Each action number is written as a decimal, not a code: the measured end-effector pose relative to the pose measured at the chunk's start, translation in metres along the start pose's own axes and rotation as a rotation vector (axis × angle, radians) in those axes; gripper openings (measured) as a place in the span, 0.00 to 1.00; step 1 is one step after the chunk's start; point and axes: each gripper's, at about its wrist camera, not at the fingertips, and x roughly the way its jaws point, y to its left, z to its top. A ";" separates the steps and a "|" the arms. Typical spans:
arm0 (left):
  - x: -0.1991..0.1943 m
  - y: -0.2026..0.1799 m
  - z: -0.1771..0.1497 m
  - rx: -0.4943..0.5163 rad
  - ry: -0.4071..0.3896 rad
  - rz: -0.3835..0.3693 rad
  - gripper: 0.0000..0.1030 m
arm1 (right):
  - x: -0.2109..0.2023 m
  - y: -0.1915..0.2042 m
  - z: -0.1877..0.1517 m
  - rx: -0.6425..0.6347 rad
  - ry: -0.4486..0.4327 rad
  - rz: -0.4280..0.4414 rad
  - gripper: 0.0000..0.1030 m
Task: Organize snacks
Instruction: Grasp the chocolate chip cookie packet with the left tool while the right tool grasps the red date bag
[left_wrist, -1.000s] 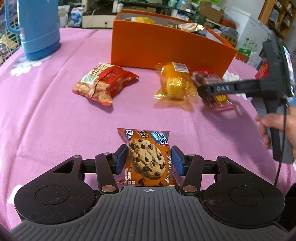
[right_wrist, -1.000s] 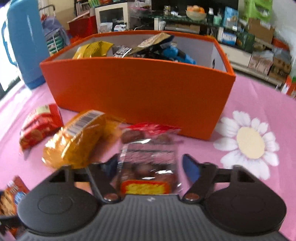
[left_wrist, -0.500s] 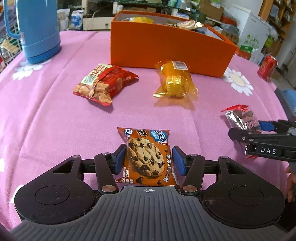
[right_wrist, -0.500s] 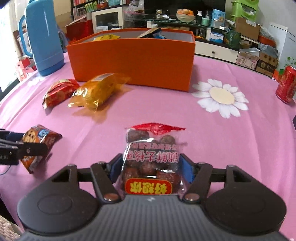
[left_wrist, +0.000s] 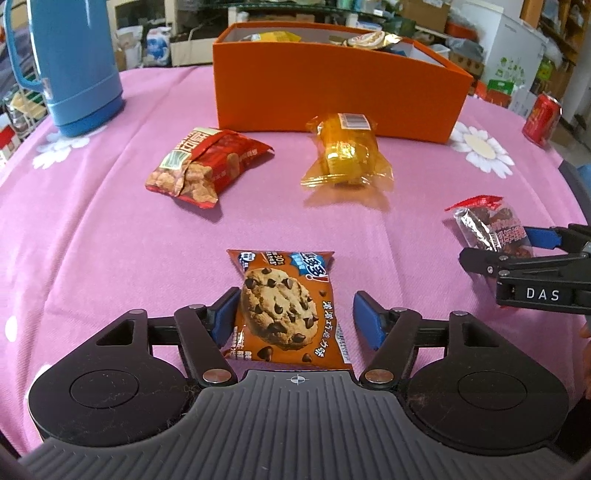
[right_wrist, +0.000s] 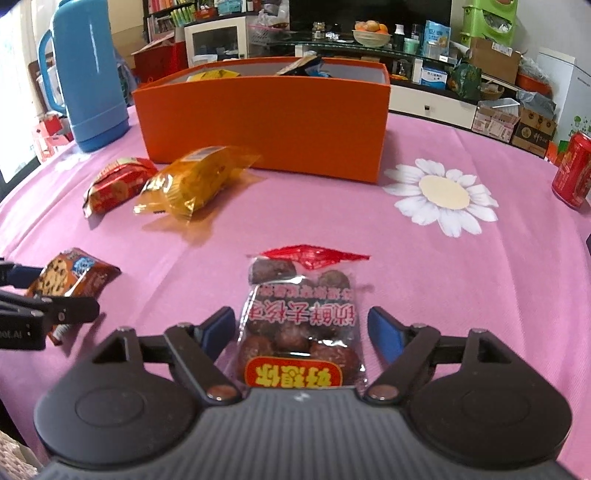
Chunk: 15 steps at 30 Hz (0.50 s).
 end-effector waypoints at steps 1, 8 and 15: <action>0.001 -0.001 0.000 0.010 -0.002 0.004 0.41 | 0.000 0.000 0.000 0.000 0.000 -0.003 0.77; -0.009 0.009 0.001 -0.038 0.017 -0.069 0.22 | -0.009 -0.007 0.001 0.049 0.003 0.010 0.55; -0.042 0.022 0.003 -0.086 -0.017 -0.103 0.22 | -0.049 -0.010 -0.006 0.193 -0.046 0.098 0.55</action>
